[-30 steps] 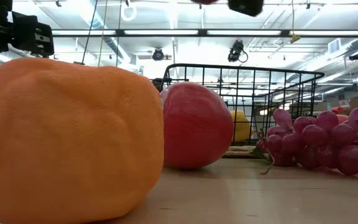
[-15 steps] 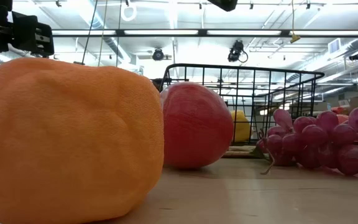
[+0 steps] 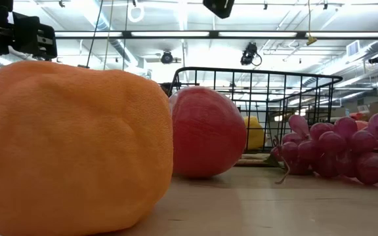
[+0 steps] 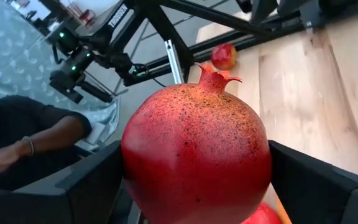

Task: Build produce basket
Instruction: Put the pomegranate into the wire basket

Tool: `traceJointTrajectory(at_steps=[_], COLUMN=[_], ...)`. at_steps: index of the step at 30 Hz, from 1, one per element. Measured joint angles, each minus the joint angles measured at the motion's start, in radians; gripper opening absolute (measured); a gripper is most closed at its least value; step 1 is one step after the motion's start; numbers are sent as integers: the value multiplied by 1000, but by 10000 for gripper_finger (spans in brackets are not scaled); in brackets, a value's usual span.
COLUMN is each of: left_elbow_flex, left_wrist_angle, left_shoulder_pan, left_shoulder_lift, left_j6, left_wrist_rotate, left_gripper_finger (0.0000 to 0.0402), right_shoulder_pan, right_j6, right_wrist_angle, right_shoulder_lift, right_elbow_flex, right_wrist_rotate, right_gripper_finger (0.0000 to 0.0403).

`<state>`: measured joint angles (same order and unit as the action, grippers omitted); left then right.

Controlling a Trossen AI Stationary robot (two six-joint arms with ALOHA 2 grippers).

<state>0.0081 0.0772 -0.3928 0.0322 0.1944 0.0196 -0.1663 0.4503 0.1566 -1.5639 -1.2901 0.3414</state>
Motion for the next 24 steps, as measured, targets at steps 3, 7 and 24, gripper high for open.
traceJointTrajectory(at_steps=[3,7,24], left_elbow_flex=[0,0,0], left_wrist_angle=[0,0,0], left_shoulder_pan=[0,0,0], left_shoulder_lift=[0,0,0], left_j6=[0,0,0], left_wrist_rotate=[0,0,0], left_gripper_finger=[172,172,172], right_shoulder_pan=[21,48,84], right_j6=[-55,-118,-284], right_wrist_angle=[22,107,749], right_shoulder_lift=[0,0,1], right_elbow_flex=[-29,-138,-582], right_wrist_rotate=[6,20,-189], right_gripper_finger=[373,373,373])
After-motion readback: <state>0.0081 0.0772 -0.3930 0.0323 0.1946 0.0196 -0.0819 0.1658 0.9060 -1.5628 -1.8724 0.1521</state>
